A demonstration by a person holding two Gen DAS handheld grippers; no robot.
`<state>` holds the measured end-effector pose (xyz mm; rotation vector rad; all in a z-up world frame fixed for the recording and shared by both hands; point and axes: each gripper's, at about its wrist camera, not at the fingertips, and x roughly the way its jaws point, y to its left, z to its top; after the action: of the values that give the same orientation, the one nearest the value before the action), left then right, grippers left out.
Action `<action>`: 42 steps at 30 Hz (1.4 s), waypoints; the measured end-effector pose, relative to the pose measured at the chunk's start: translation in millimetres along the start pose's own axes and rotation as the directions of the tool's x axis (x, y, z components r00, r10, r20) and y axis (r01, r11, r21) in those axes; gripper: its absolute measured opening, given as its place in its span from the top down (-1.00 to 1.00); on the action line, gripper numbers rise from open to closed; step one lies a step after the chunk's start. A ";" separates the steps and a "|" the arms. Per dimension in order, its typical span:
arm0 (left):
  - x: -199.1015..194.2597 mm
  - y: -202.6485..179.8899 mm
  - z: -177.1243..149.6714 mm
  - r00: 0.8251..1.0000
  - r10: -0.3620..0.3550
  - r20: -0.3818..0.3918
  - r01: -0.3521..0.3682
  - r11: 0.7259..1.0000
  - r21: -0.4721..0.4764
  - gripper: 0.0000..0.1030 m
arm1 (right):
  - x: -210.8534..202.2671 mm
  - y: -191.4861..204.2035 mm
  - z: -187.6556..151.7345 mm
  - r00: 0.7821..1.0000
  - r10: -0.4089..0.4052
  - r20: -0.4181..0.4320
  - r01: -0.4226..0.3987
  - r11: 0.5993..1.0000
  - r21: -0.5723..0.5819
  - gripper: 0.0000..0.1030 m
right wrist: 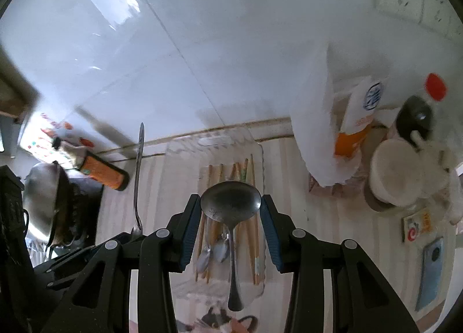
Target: Organize utensils
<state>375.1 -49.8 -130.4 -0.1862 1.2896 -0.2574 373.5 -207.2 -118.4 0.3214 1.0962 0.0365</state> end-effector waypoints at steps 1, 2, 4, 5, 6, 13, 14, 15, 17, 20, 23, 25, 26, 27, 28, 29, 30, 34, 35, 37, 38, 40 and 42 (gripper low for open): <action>6.7 1.9 3.7 1.000 -0.006 -0.019 0.006 1.000 -0.009 0.38 | 8.2 -1.8 2.7 1.000 -0.003 -0.012 0.003 1.000 0.010 0.16; 13.7 3.8 7.3 0.999 -0.007 -0.037 0.006 1.000 -0.014 0.38 | 17.4 -3.3 5.7 1.000 -0.006 -0.028 0.006 1.000 0.013 0.16; 24.2 8.2 11.4 0.997 -0.029 -0.069 0.026 0.999 -0.042 0.38 | 32.5 -4.2 9.3 0.999 -0.012 -0.050 0.013 1.000 0.020 0.15; 29.4 10.0 13.4 0.996 -0.026 -0.084 0.022 0.999 -0.050 0.37 | 37.9 -5.1 10.7 0.998 -0.008 -0.062 0.009 1.000 0.023 0.15; 33.3 11.6 14.7 0.995 -0.030 -0.094 0.025 0.998 -0.056 0.37 | 45.2 -6.1 12.3 0.997 0.000 -0.083 0.002 1.000 0.028 0.14; 31.0 16.1 13.3 0.996 0.025 -0.088 -0.032 0.997 -0.073 0.32 | 59.0 -11.8 8.3 0.991 -0.005 -0.133 0.013 0.998 0.062 -0.05; 26.4 15.7 11.4 0.996 0.056 -0.070 -0.060 0.996 -0.061 0.09 | 57.7 -12.6 6.8 0.991 -0.005 -0.131 0.013 0.998 0.063 -0.05; 22.5 16.1 10.2 0.995 0.087 -0.054 -0.090 0.995 -0.051 -0.14 | 56.8 -12.8 4.7 0.992 -0.006 -0.128 0.015 0.998 0.063 -0.09; 11.5 16.3 6.0 0.987 0.163 -0.002 -0.163 0.986 -0.023 -0.27 | 49.5 -13.9 -1.7 0.993 -0.036 -0.110 0.041 0.998 0.048 -0.19; -0.1 15.4 -3.5 0.959 0.273 0.079 -0.276 0.961 0.034 -0.33 | 37.9 -14.2 -13.9 0.992 -0.098 -0.076 0.100 0.995 0.010 -0.33; -3.8 17.2 -12.3 0.935 0.331 0.129 -0.342 0.937 0.074 -0.69 | 29.1 -12.3 -31.8 0.985 -0.169 -0.047 0.167 0.985 -0.032 -0.46; -3.7 19.6 -17.4 0.928 0.342 0.149 -0.357 0.930 0.086 -0.79 | 24.8 -10.5 -43.8 0.977 -0.209 -0.031 0.208 0.977 -0.053 -0.59; -2.4 22.1 -20.6 0.925 0.348 0.151 -0.363 0.927 0.092 -0.92 | 23.4 -9.2 -49.7 0.973 -0.230 -0.025 0.228 0.972 -0.062 -0.63; -1.5 23.4 -22.7 0.925 0.348 0.150 -0.364 0.926 0.096 -1.00 | 22.2 -8.1 -55.9 0.968 -0.250 -0.019 0.248 0.966 -0.070 -0.71; 0.2 23.2 -23.5 0.925 0.349 0.150 -0.365 0.926 0.099 -1.00 | 20.7 -8.3 -59.5 0.964 -0.264 -0.015 0.262 0.962 -0.073 -0.80; 1.4 24.5 -25.7 0.924 0.352 0.149 -0.368 0.924 0.104 -1.00 | 20.4 -7.4 -63.0 0.960 -0.281 -0.012 0.280 0.957 -0.080 -0.86; 2.4 25.7 -27.8 0.923 0.354 0.149 -0.371 0.922 0.109 -1.00 | 19.8 -5.9 -67.7 0.953 -0.304 -0.007 0.302 0.949 -0.091 -0.95; 2.8 27.4 -34.2 0.924 0.351 0.152 -0.370 0.922 0.117 -1.00 | 16.4 -5.3 -80.5 0.940 -0.341 -0.006 0.339 0.936 -0.096 -1.00; 2.1 28.9 -35.6 0.925 0.349 0.153 -0.367 0.923 0.117 -1.00 | 15.5 -5.6 -82.4 0.938 -0.347 -0.007 0.345 0.934 -0.092 -1.00; 1.3 29.3 -38.1 0.926 0.343 0.156 -0.362 0.924 0.122 -1.00 | 13.2 -6.1 -86.4 0.932 -0.361 -0.003 0.360 0.929 -0.084 -1.00; 0.1 29.5 -39.2 0.928 0.339 0.157 -0.359 0.925 0.123 -1.00 | 11.1 -6.1 -88.6 0.931 -0.366 -0.001 0.365 0.928 -0.076 -1.00; -3.6 28.6 -42.6 0.929 0.333 0.164 -0.355 0.925 0.133 -1.00 | 6.3 -5.3 -92.5 0.927 -0.374 0.008 0.374 0.925 -0.063 -1.00; -9.0 27.4 -47.4 0.930 0.324 0.175 -0.349 0.926 0.141 -1.00 | -1.5 -4.2 -96.6 0.924 -0.382 0.023 0.383 0.922 -0.055 -1.00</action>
<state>329.5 -20.7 -142.5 0.1616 1.1230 -0.0551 287.5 -188.6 -158.4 0.0497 1.1278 -0.2819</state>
